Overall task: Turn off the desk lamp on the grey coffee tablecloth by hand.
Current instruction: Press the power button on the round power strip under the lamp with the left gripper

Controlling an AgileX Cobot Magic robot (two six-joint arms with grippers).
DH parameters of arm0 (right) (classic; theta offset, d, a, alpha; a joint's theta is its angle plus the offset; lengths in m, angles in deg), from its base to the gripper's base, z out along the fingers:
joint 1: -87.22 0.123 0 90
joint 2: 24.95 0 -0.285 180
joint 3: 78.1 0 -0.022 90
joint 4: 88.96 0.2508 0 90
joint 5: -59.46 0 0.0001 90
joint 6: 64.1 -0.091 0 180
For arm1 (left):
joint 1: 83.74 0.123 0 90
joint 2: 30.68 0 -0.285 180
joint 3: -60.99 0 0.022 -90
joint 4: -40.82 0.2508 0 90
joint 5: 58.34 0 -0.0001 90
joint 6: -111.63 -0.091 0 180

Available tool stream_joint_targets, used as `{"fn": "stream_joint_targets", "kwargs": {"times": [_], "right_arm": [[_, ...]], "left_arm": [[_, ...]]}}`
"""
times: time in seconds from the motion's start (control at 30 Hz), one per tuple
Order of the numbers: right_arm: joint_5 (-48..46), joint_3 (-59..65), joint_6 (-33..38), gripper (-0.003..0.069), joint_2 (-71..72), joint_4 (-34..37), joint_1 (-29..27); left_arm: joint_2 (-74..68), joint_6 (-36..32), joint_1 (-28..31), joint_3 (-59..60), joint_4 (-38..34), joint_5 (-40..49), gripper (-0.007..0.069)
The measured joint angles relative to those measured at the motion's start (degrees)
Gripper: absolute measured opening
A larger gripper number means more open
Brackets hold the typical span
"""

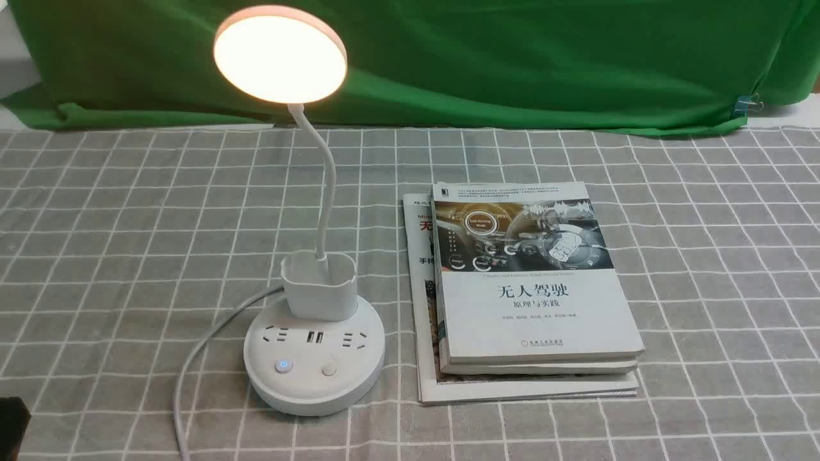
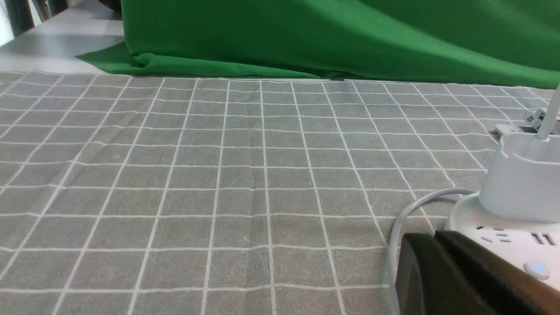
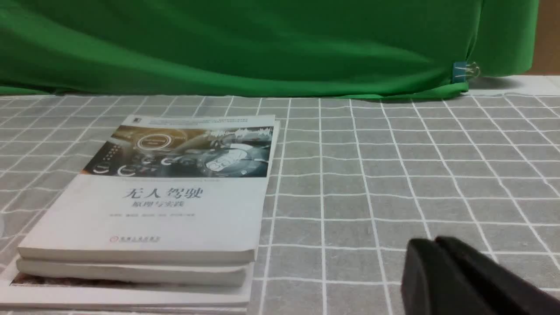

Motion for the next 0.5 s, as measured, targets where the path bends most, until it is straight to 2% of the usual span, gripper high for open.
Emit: {"fn": "stream_joint_targets", "kwargs": {"times": [0.2, 0.4, 0.5], "right_arm": [[0.0, 0.0, 0.0, 0.0035, 0.0, 0.0, 0.0], [0.0, 0.0, 0.0, 0.0035, 0.0, 0.0, 0.0], [0.0, 0.0, 0.0, 0.0035, 0.0, 0.0, 0.0]], "left_arm": [[0.0, 0.0, 0.0, 0.0, -2.1, -1.1, 0.0001], [0.0, 0.1, 0.0, 0.0, -19.2, -8.3, 0.0001], [0.0, 0.1, 0.0, 0.0, -22.9, -11.3, 0.0001]]}}
